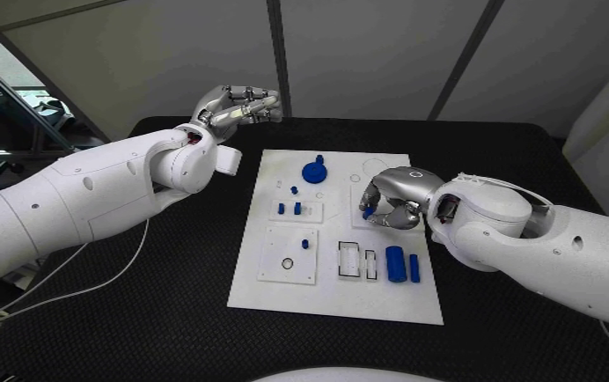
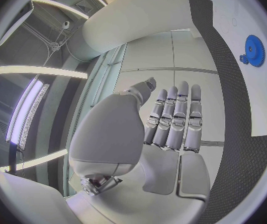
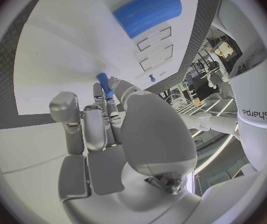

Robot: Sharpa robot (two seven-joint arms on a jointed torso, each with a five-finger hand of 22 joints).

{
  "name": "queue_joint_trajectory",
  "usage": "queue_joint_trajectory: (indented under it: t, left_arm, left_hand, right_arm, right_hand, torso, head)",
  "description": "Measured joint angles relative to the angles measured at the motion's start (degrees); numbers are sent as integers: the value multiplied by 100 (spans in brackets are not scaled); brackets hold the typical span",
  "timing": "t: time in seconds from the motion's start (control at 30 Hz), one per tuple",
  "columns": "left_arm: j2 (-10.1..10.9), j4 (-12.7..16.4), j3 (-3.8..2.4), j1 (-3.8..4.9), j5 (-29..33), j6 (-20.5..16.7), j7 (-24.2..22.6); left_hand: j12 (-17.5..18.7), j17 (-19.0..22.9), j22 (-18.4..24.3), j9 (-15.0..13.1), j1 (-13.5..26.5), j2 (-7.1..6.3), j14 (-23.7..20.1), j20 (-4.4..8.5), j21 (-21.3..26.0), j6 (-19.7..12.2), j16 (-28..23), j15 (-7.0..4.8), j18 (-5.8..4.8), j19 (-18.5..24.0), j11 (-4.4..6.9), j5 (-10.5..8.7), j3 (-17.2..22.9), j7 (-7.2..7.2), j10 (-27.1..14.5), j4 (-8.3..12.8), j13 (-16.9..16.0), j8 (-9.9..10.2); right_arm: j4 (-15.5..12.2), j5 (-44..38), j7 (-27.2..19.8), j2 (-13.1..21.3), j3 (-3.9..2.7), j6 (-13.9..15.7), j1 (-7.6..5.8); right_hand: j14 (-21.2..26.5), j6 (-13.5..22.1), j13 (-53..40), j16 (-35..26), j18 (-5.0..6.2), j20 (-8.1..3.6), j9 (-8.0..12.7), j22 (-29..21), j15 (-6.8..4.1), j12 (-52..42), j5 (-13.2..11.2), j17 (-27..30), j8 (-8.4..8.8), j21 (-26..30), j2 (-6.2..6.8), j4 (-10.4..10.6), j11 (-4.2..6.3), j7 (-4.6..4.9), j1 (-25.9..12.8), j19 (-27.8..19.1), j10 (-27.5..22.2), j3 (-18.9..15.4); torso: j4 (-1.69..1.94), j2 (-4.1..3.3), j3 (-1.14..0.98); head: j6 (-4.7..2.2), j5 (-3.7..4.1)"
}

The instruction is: Assemble the parts on the task board

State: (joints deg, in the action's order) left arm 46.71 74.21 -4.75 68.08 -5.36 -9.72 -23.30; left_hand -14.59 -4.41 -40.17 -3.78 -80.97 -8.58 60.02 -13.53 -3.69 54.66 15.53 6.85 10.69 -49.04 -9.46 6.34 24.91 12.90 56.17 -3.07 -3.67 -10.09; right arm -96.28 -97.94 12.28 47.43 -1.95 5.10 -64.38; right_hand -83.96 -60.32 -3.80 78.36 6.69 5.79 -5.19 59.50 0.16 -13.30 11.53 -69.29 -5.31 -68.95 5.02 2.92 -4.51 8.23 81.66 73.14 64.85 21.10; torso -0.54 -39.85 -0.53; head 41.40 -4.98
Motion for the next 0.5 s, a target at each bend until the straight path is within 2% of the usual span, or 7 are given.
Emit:
queue_joint_trajectory:
  t: [0.27,0.5]
  left_arm:
    - [9,3,1,0,0,6,0]
    - [13,6,2,-1,0,13,0]
  left_hand:
    - [1,0,59,0,0,0,0,22,0,0,-43,0,0,-61,-18,0,0,0,18,0,0,0]
    - [1,-1,84,-1,0,0,40,22,0,0,-67,0,0,-61,-18,0,0,0,17,0,-1,-22]
  right_arm:
    - [-26,-69,4,3,0,152,0]
    - [-194,-149,4,87,4,398,4]
  right_hand:
    - [3,-199,-21,65,1,-34,-13,187,-38,34,-94,-99,-40,-126,-64,-152,62,-14,90,84,242,261]
    - [-18,-318,-45,102,1,-68,-64,329,-59,101,-159,-172,-84,-245,-96,-302,0,-22,175,132,366,476]
  torso:
    - [-4,0,-2]
    - [-7,2,-3]
  head:
    - [18,3]
    - [36,6]
